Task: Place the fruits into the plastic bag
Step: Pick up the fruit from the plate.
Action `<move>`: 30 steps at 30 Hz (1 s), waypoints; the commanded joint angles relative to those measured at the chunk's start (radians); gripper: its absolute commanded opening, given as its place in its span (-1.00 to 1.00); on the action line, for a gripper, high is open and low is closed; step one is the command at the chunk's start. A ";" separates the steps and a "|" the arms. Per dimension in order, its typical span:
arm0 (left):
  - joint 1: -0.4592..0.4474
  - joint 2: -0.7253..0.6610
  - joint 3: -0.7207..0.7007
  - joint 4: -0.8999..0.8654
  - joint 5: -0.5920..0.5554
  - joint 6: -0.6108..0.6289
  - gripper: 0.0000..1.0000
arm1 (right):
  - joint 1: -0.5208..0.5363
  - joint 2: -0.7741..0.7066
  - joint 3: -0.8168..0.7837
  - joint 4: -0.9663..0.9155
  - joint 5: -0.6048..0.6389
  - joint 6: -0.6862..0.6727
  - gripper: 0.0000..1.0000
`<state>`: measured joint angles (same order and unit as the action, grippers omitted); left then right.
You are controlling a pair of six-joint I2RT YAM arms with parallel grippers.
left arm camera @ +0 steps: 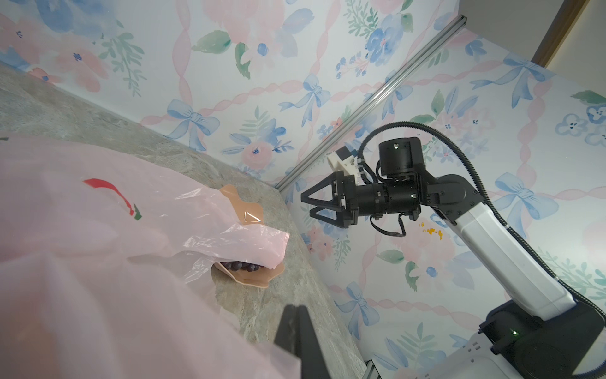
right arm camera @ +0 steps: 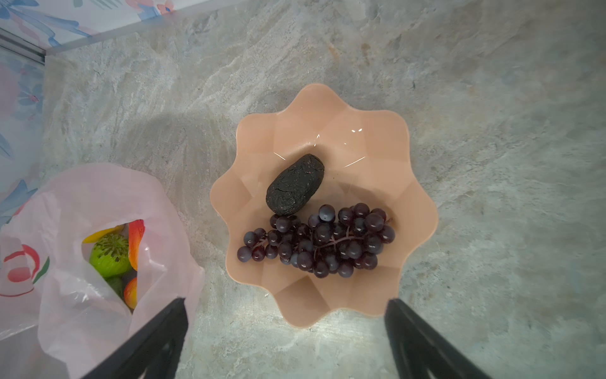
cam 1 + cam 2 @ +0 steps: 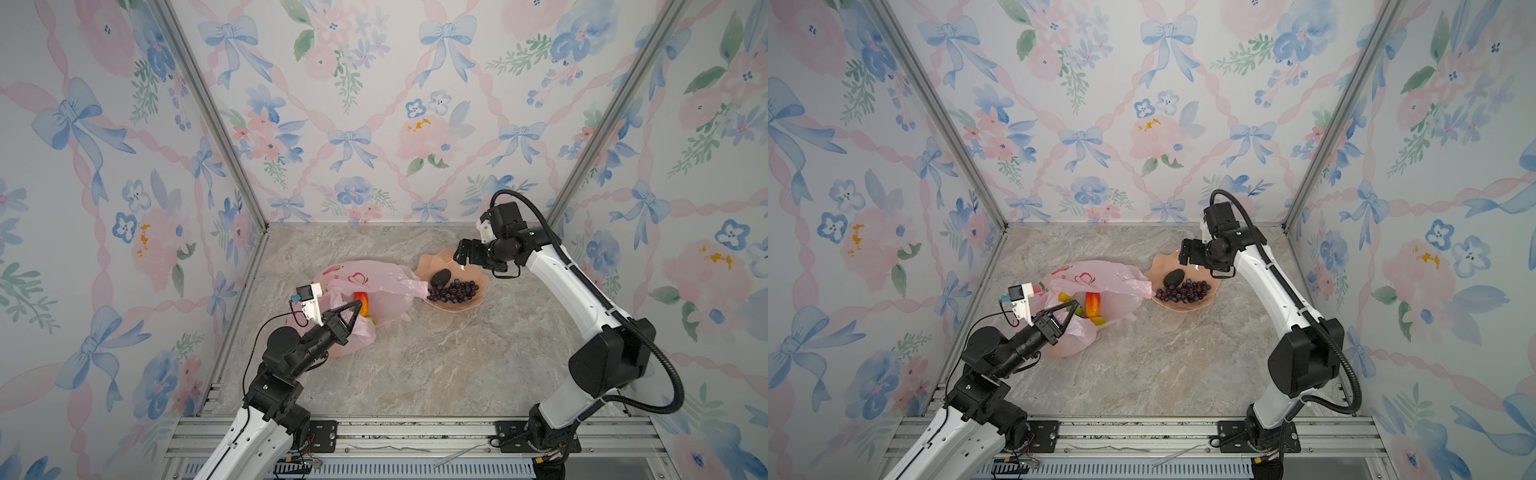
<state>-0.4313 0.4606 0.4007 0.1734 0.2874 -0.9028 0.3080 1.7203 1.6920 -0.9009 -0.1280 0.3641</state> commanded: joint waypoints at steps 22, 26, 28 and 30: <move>0.006 -0.003 -0.001 -0.020 -0.007 0.005 -1.00 | 0.034 0.508 0.375 -0.171 0.011 -0.097 0.92; 0.007 -0.002 0.003 -0.035 -0.010 0.014 -1.00 | 0.048 0.548 0.398 -0.171 0.016 -0.105 0.92; 0.007 -0.002 0.003 -0.040 -0.010 0.016 -1.00 | 0.054 0.566 0.406 -0.173 0.017 -0.108 0.92; 0.007 -0.003 0.003 -0.042 -0.009 0.016 -1.00 | 0.059 0.582 0.412 -0.173 0.018 -0.111 0.93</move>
<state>-0.4313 0.4618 0.4007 0.1482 0.2844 -0.9020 0.3515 2.2704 2.0686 -1.0382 -0.1234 0.2718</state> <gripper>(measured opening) 0.049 0.963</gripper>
